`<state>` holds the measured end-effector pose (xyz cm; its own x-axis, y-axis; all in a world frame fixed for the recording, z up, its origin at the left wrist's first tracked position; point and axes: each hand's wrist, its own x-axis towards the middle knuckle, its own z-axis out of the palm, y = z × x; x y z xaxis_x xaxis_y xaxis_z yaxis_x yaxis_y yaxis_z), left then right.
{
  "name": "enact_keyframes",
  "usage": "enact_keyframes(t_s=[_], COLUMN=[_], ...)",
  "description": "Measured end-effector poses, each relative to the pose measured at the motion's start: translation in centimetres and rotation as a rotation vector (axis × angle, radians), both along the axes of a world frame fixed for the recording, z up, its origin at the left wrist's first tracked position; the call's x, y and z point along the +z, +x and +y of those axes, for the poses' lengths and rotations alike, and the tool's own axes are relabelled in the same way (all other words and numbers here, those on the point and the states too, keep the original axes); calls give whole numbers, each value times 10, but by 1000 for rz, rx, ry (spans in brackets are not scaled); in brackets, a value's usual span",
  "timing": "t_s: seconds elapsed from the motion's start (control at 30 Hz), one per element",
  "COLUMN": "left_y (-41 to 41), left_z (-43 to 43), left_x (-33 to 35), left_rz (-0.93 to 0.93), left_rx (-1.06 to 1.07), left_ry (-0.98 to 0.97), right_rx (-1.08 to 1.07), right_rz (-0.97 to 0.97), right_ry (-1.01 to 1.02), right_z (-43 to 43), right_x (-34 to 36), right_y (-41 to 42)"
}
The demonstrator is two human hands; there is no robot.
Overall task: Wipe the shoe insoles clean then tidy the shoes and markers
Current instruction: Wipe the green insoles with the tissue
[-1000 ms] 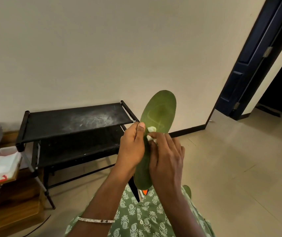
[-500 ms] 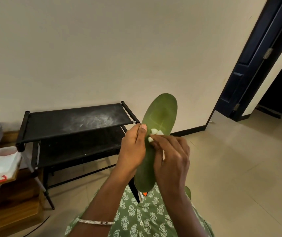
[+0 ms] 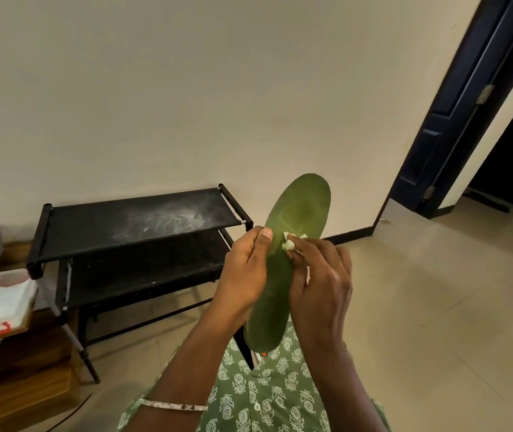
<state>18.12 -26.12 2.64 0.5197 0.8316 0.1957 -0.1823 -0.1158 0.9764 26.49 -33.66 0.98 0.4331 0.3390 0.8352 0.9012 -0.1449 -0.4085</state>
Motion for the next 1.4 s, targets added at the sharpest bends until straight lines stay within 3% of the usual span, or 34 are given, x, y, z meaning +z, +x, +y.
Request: enact_keyframes(t_s=[0.07,0.17,0.33,0.43,0.67,0.9,1.23,1.4], left_y=[-1,-8,-16,-18,-16,-8,-12,-9], left_z=[-1,-1,10,14,13,1,7,1], left_x=[4,10,11,5,7,9,9,12], left_rz=[-90,-254,-456,-472,-458,-433,-401,-400], left_rx=[-56,-335,-612,-695,-671,-516,-458,-429], left_ry=[-174,-558,-769,-763,-772,-739,-659,-681], right_rx=[16,109,187,243,277,-69,46,16], right_rz=[9,-35,-49,-53,-76,-74,3,-15], right_ry=[6,44,66,68,24,16,-68,52], right_z=[-1,-1,-3,-4,-5,-1,-10,0], right_x=[-2,-5,-7,-9,-10,15,-9,2], right_y=[-5,-19,-32,-32,-30,-11,-52,-42])
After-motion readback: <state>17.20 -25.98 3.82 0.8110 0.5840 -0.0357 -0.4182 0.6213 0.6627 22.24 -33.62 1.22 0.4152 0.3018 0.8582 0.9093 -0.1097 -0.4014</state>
